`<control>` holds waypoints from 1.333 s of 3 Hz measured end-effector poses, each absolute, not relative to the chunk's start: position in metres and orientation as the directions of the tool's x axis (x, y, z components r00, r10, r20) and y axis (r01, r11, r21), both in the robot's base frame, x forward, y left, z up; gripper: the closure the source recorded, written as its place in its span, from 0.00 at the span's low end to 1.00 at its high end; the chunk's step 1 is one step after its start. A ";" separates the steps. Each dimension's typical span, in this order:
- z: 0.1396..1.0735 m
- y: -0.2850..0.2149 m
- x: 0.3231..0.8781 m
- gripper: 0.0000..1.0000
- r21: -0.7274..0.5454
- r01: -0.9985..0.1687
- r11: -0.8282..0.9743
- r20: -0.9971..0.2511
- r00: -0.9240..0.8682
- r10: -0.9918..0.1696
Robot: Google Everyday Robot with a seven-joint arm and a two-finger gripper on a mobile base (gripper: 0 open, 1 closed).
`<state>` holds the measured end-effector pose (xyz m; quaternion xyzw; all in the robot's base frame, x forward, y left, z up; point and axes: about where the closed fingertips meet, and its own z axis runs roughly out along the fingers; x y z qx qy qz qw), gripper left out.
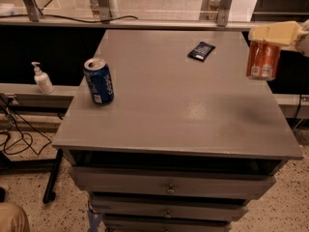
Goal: Place coke can upright
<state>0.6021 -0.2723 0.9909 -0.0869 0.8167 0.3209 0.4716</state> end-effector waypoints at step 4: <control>0.983 -0.253 0.603 1.00 0.063 -0.823 0.565 -0.984 -0.145 -0.100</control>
Offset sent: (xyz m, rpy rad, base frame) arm -0.0170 0.0082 0.0067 -0.3148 -0.5958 0.4221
